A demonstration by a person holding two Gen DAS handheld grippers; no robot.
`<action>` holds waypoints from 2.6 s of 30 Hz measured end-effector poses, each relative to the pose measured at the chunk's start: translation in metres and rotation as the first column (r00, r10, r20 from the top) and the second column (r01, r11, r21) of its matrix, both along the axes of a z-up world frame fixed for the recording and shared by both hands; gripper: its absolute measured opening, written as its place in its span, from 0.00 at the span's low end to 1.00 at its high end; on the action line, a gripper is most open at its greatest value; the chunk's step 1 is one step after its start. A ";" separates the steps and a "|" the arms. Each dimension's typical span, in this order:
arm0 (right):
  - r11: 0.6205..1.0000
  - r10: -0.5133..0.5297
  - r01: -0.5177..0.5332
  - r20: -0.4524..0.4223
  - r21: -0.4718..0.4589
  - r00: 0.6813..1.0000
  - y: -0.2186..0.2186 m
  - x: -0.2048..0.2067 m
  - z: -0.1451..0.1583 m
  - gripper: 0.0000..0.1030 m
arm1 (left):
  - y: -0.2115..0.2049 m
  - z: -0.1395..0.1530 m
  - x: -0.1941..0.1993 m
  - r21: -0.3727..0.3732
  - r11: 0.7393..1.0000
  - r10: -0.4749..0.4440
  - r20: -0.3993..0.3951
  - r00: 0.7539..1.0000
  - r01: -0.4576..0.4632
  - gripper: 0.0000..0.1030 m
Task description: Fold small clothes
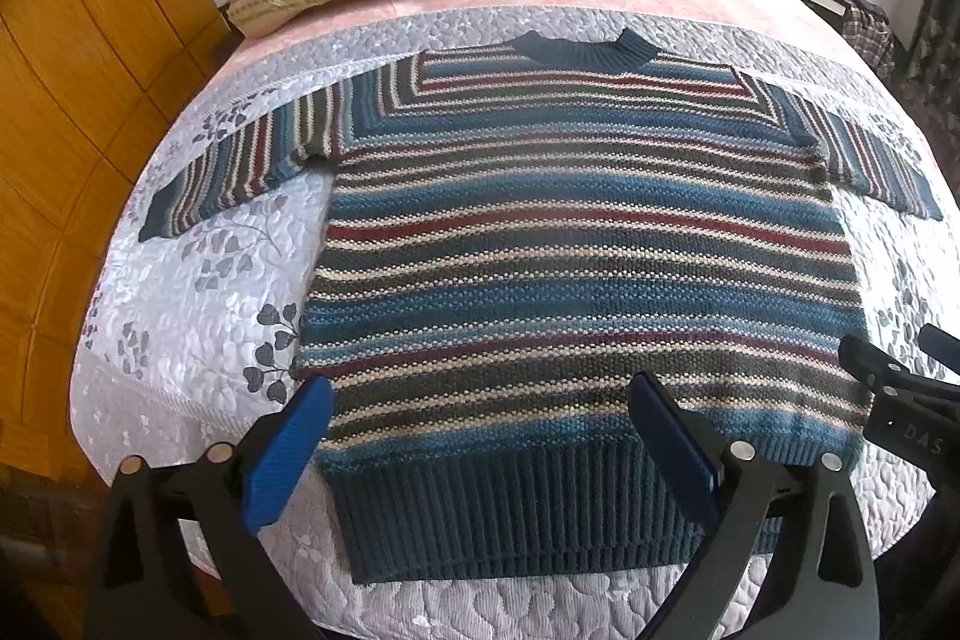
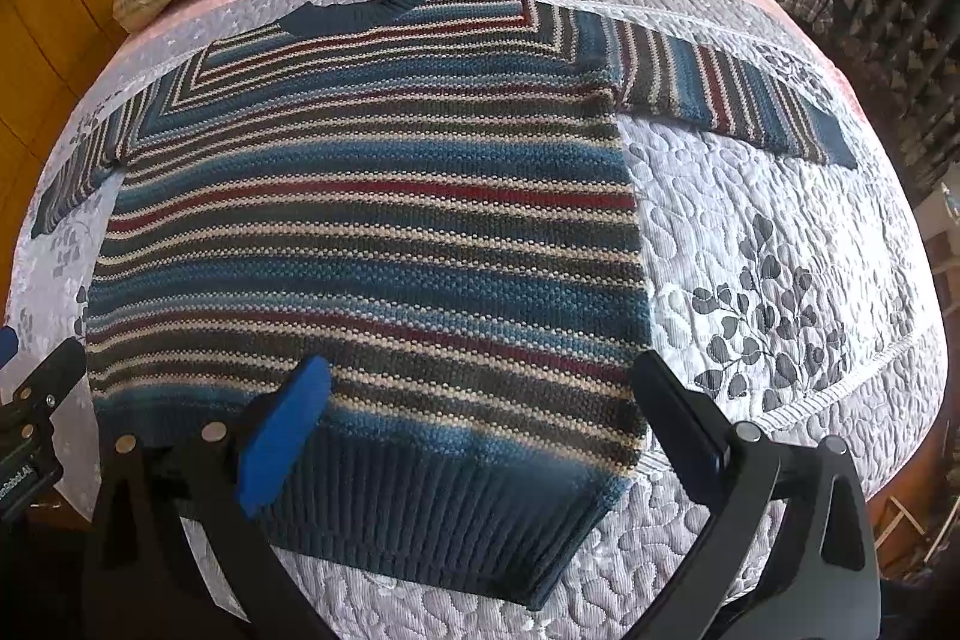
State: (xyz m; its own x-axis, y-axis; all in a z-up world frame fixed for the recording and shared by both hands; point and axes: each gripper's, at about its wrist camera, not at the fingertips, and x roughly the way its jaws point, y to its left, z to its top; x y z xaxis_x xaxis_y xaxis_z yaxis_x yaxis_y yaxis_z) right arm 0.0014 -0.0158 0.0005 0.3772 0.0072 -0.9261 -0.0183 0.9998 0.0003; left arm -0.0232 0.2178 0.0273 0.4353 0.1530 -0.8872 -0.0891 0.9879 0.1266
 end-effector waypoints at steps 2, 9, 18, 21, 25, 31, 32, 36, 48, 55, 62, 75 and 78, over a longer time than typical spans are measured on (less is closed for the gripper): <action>1.000 -0.001 0.001 0.005 -0.001 1.000 0.000 0.000 0.001 0.97 | 0.001 0.000 0.000 0.004 1.000 0.001 0.003 1.000 -0.001 0.96; 1.000 0.000 0.000 0.010 -0.001 1.000 -0.001 0.000 0.003 0.97 | 0.000 0.001 0.001 0.002 1.000 0.005 0.004 1.000 -0.005 0.96; 1.000 -0.003 0.003 0.023 -0.006 1.000 -0.003 0.000 0.007 0.97 | 0.000 0.000 0.002 0.000 1.000 0.005 0.004 1.000 -0.005 0.96; 1.000 0.001 0.000 0.029 -0.008 1.000 -0.003 -0.001 0.008 0.97 | 0.000 0.000 0.002 0.003 1.000 0.010 0.007 1.000 -0.010 0.96; 1.000 0.000 0.001 0.033 -0.009 0.999 -0.004 -0.001 0.009 0.97 | 0.001 0.002 0.002 0.007 1.000 0.015 0.016 1.000 -0.015 0.96; 1.000 0.002 -0.002 0.036 -0.013 0.999 -0.004 -0.001 0.010 0.97 | 0.001 0.002 0.002 0.008 1.000 0.016 0.018 1.000 -0.017 0.96; 1.000 0.003 -0.002 0.038 -0.014 0.999 -0.004 -0.001 0.010 0.97 | 0.001 0.002 0.002 0.007 1.000 0.016 0.018 1.000 -0.016 0.96; 1.000 0.003 -0.003 0.044 -0.016 0.999 -0.006 0.000 0.011 0.97 | 0.000 0.003 0.004 0.000 1.000 0.015 0.022 1.000 -0.015 0.96; 0.994 -0.090 0.091 -0.019 0.066 0.996 -0.085 0.072 0.015 0.97 | -0.009 0.001 0.035 0.030 0.999 0.018 0.039 0.999 -0.020 0.96; 0.952 -0.283 0.295 -0.134 0.084 0.950 -0.219 0.146 -0.026 0.97 | -0.035 -0.006 0.099 0.042 0.999 0.022 0.073 0.997 -0.025 0.96; 0.907 -0.390 0.406 -0.143 0.109 0.910 -0.334 0.191 -0.049 0.96 | -0.071 -0.021 0.166 -0.089 0.996 0.030 0.059 0.998 -0.025 0.96; 0.834 -0.469 0.506 -0.199 0.222 0.860 -0.408 0.231 -0.096 0.88 | -0.146 -0.049 0.235 -0.096 0.995 -0.015 0.048 0.999 0.019 0.96; 0.820 -0.475 0.518 -0.216 0.242 0.853 -0.411 0.241 -0.102 0.65 | -0.154 -0.055 0.239 -0.100 0.995 -0.020 0.039 0.999 0.024 0.96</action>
